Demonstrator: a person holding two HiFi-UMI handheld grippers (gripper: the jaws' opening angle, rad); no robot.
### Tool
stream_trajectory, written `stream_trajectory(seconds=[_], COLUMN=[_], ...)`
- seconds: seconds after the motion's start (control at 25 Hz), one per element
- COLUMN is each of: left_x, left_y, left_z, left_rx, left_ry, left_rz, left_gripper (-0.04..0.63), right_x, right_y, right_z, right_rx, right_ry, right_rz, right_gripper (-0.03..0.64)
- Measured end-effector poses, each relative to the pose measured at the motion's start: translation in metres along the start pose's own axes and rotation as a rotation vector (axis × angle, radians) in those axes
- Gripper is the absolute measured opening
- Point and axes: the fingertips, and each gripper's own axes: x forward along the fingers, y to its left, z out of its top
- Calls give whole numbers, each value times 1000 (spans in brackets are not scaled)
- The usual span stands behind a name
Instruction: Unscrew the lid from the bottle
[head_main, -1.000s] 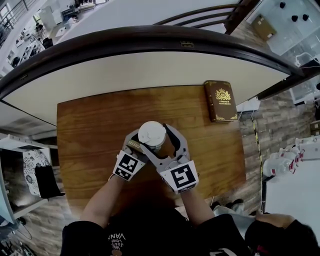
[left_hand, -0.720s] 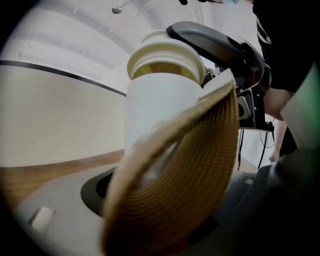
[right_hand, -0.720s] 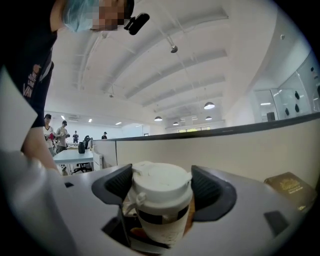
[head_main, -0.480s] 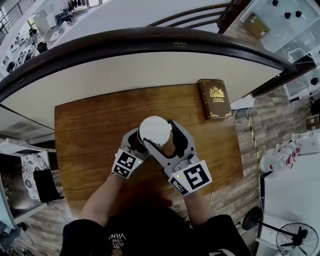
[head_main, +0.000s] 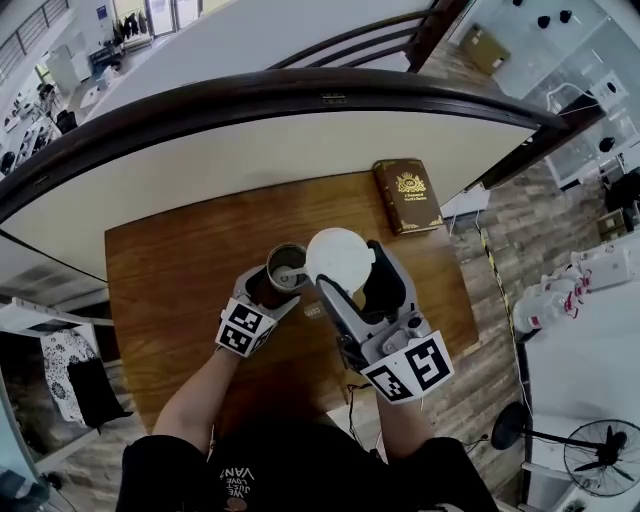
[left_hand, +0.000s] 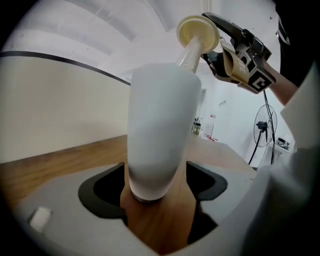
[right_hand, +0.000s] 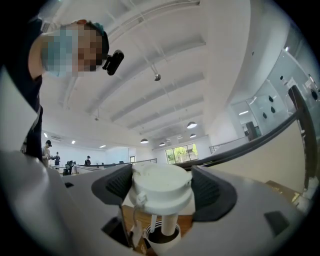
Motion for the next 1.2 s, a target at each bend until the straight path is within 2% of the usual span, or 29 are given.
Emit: stream_trajectory(seconds=[0.24, 0.64, 0.96, 1.12, 1.2], left_x=[-45, -149, -211, -233, -244], left_y=[1, -6, -25, -35, -39], left_z=[12, 51, 65, 69, 70], left_rx=[-29, 34, 43, 52, 63], left_ry=[-69, -192, -252, -270, -274], left_rz=[30, 52, -8, -42, -53], left_gripper=[376, 374, 373, 310, 253], right_x=[-25, -63, -81, -87, -90], right_y=[6, 44, 84, 101, 109], right_z=[12, 2, -11, -18, -21], right_rx=[7, 49, 72, 76, 81], right_ry=[-28, -27, -25, -15, -12], right_rz=[-71, -173, -227, -253, -266], right_gripper=[337, 337, 337, 337, 337])
